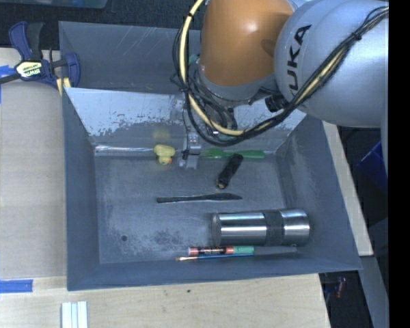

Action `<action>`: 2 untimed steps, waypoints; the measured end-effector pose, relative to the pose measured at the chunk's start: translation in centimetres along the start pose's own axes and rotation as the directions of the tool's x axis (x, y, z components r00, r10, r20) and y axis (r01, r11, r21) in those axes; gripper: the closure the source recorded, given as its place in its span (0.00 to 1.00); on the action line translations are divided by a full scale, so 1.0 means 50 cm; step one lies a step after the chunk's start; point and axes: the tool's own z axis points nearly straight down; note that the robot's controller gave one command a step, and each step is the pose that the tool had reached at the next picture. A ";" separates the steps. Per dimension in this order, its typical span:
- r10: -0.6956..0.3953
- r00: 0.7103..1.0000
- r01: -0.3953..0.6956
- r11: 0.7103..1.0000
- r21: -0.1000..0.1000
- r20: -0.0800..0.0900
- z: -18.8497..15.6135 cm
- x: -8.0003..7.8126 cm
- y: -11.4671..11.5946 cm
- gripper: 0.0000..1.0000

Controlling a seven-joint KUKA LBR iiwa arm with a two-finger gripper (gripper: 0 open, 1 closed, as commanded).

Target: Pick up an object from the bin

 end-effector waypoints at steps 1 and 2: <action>0.003 1.000 -0.003 1.000 -0.001 0.007 -0.007 -0.003 -0.001 0.00; -0.078 0.997 0.078 0.997 -0.001 0.012 0.270 0.067 -0.089 0.00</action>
Offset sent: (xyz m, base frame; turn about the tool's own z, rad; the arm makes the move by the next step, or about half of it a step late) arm -0.0453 -0.0566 -0.1741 -0.1000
